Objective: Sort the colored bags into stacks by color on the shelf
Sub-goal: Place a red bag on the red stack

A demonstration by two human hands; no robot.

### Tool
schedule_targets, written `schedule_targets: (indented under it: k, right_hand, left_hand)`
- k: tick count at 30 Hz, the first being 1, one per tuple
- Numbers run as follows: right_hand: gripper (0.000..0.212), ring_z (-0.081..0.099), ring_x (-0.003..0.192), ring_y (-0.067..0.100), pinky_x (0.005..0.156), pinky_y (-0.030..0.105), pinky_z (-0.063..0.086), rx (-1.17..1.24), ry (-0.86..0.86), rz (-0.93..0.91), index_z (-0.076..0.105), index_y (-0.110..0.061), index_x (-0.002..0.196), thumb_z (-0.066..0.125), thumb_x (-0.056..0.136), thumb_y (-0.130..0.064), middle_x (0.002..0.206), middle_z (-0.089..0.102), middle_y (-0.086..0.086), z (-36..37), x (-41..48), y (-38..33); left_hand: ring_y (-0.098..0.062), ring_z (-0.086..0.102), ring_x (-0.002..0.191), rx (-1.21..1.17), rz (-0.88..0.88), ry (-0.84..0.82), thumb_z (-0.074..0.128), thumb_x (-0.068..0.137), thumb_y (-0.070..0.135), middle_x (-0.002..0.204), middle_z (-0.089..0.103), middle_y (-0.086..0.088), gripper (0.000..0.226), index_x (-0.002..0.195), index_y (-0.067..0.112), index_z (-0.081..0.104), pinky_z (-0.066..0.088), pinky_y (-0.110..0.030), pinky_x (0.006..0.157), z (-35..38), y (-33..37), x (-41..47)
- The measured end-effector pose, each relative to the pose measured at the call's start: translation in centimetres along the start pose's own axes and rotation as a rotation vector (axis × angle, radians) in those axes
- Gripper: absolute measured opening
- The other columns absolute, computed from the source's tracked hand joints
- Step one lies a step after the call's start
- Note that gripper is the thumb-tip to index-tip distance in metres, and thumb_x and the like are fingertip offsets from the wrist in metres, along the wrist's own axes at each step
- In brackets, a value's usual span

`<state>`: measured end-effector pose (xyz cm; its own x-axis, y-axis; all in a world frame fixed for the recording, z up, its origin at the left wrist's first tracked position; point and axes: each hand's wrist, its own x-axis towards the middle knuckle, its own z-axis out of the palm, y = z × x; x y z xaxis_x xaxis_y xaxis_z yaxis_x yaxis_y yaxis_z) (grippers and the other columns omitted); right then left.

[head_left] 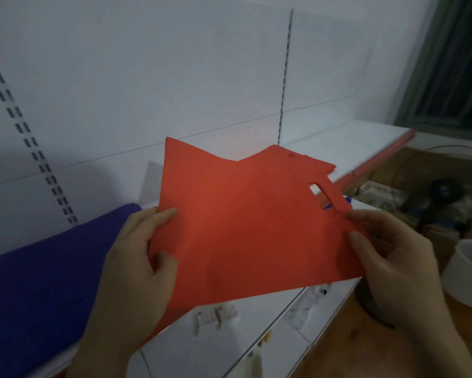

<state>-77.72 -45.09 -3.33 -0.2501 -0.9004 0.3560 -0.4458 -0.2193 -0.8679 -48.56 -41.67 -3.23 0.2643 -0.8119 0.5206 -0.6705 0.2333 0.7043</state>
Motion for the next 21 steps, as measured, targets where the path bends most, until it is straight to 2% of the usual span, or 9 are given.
schedule_targets:
  k: [3,6,7,9,11,14,17,19,21]
  right_hand:
    - [0.025,0.062,0.112,0.022,0.094,0.055,0.055,-0.008,0.045,0.005,0.062,-0.035,0.115,0.057,0.097,-0.018,0.122,0.064,-0.008,0.2,3.1,1.6]
    - [0.026,0.062,0.108,0.016,0.091,0.050,0.057,-0.054,0.069,-0.016,0.061,-0.037,0.117,0.056,0.099,-0.020,0.120,0.063,-0.013,0.4,6.9,3.0]
    - [0.027,0.062,0.108,0.016,0.091,0.049,0.058,-0.074,0.073,-0.027,0.061,-0.038,0.118,0.055,0.100,-0.020,0.122,0.063,-0.013,0.6,8.0,3.5]
    - [0.028,0.062,0.107,0.014,0.090,0.047,0.058,-0.098,0.089,-0.033,0.062,-0.037,0.121,0.054,0.101,-0.019,0.121,0.062,-0.014,0.9,10.5,4.6]
    - [0.029,0.060,0.101,0.009,0.090,0.044,0.057,-0.124,0.101,-0.044,0.062,-0.034,0.123,0.053,0.101,-0.017,0.117,0.060,-0.017,1.5,12.8,5.6]
    - [0.029,0.060,0.107,0.014,0.094,0.048,0.056,-0.151,0.110,-0.046,0.066,-0.028,0.125,0.053,0.101,-0.016,0.117,0.060,-0.016,2.4,15.9,7.1]
    - [0.029,0.063,0.106,0.018,0.092,0.050,0.056,-0.148,0.101,-0.044,0.068,-0.027,0.123,0.053,0.102,-0.015,0.120,0.065,-0.008,3.3,19.4,8.7]
    - [0.028,0.065,0.093,0.014,0.085,0.047,0.059,-0.142,0.077,-0.046,0.068,-0.031,0.119,0.052,0.101,-0.016,0.118,0.067,-0.007,3.9,22.0,9.9]
    - [0.029,0.065,0.078,0.009,0.074,0.042,0.061,-0.144,0.032,-0.053,0.067,-0.034,0.118,0.051,0.101,-0.017,0.114,0.067,-0.010,4.4,24.7,11.0]
  left_hand:
    - [0.001,0.054,0.114,-0.004,0.004,-0.031,0.056,0.082,-0.009,0.130,0.050,0.025,0.066,0.132,0.033,0.059,0.046,-0.017,0.091,3.6,-0.3,2.6]
    - [-0.008,0.058,0.107,0.007,-0.011,-0.065,0.058,0.083,-0.006,0.134,0.045,0.021,0.065,0.137,0.031,0.055,0.055,-0.032,0.087,7.1,-0.5,5.4]
    - [-0.009,0.058,0.104,0.035,-0.009,-0.071,0.059,0.083,-0.005,0.135,0.045,0.019,0.065,0.138,0.030,0.054,0.055,-0.031,0.086,8.0,-0.6,6.1]
    - [-0.002,0.054,0.096,0.096,0.005,-0.088,0.060,0.082,-0.003,0.135,0.045,0.016,0.064,0.139,0.026,0.054,0.045,-0.012,0.083,10.0,-0.9,7.4]
    - [0.006,0.048,0.091,0.150,0.007,-0.100,0.062,0.083,0.001,0.134,0.045,0.012,0.060,0.139,0.022,0.054,0.036,-0.003,0.077,11.8,-0.9,8.4]
    - [0.010,0.049,0.090,0.185,-0.015,-0.107,0.063,0.085,0.014,0.126,0.043,0.017,0.053,0.137,0.020,0.054,0.034,-0.007,0.076,14.1,-0.5,9.5]
    - [-0.009,0.056,0.106,0.249,-0.048,-0.116,0.060,0.083,0.028,0.126,0.046,0.013,0.052,0.135,0.019,0.056,0.043,-0.025,0.088,16.2,-0.5,10.5]
    - [-0.017,0.057,0.112,0.296,-0.087,-0.124,0.054,0.082,0.037,0.128,0.046,0.011,0.055,0.135,0.020,0.056,0.046,-0.031,0.093,17.5,-0.2,11.1]
    - [-0.019,0.058,0.109,0.324,-0.130,-0.115,0.049,0.079,0.043,0.129,0.045,0.012,0.061,0.135,0.022,0.055,0.048,-0.033,0.093,18.8,0.3,11.7]
